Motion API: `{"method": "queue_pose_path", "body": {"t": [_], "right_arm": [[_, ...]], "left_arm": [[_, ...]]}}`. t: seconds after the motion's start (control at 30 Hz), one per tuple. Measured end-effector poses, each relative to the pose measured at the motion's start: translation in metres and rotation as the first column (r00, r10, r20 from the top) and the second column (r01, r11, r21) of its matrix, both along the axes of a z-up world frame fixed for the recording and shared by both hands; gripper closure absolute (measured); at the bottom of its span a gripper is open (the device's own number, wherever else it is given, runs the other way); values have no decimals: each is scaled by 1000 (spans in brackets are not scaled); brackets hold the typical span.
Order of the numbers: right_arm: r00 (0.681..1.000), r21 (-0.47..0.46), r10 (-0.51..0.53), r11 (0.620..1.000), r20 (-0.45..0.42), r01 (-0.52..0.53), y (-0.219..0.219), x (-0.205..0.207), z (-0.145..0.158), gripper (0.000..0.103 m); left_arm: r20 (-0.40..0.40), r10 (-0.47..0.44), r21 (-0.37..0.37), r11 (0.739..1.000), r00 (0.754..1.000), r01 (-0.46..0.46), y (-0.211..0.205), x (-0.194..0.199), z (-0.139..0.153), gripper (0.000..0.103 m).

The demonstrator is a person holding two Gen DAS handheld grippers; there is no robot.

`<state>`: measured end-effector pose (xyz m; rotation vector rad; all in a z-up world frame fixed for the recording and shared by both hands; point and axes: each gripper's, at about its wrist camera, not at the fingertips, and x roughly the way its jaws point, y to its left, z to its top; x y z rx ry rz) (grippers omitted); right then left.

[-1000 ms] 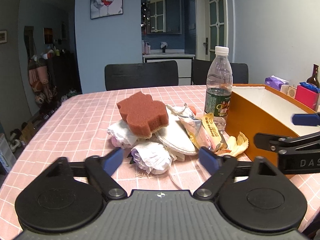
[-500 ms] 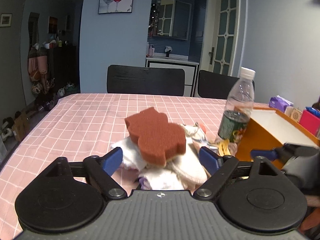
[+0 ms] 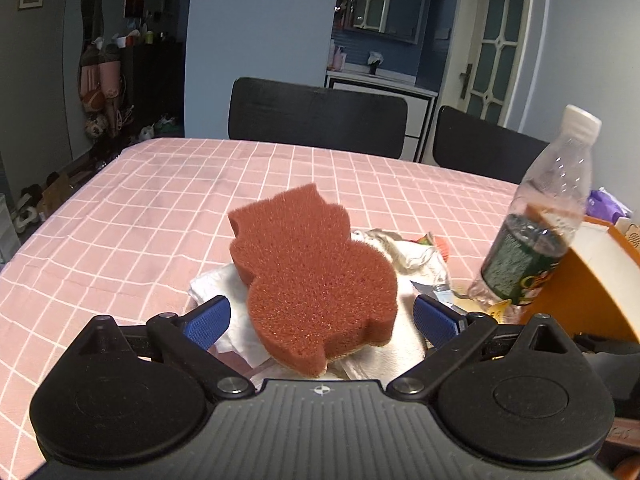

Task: Organize soft objects
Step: 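Grasp the brown sponge with the left tool while the right tool grasps the yellow Deeyeo pack, then carry the sponge and Deeyeo pack into the orange box and release both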

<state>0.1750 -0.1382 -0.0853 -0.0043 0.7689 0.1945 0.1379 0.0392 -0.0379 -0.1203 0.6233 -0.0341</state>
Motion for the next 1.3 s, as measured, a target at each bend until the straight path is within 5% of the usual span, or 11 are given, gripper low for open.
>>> {"method": "queue_pose_path", "body": {"t": [0.13, 0.2, 0.4, 0.93, 1.13, 1.3], "right_arm": [[999, 92, -11, 996, -47, 15, -11, 9, -8, 33], [998, 129, 5, 992, -55, 2, -14, 9, -9, 38], [1000, 87, 9, 996, -15, -8, -12, 0, -5, 50], [979, 84, 69, 993, 190, -86, -19, -55, 68, 52], [966, 82, 41, 995, 257, -64, -43, -94, 103, 52], [966, 57, -28, 998, 258, 13, -82, -124, 124, 51]], "left_arm": [[-3, 3, 11, 1000, 1000, -3, 0, 2, -6, 0], [-9, -13, 9, 1000, 1000, 13, -1, 2, -9, 15], [28, -18, 41, 999, 999, 17, -7, -6, -9, 17], [166, -110, 64, 993, 980, 101, -3, -74, 43, 17], [213, -259, 80, 966, 942, 247, -31, -97, 62, 17], [192, -428, 43, 903, 883, 428, -68, -98, 72, 17]]}}
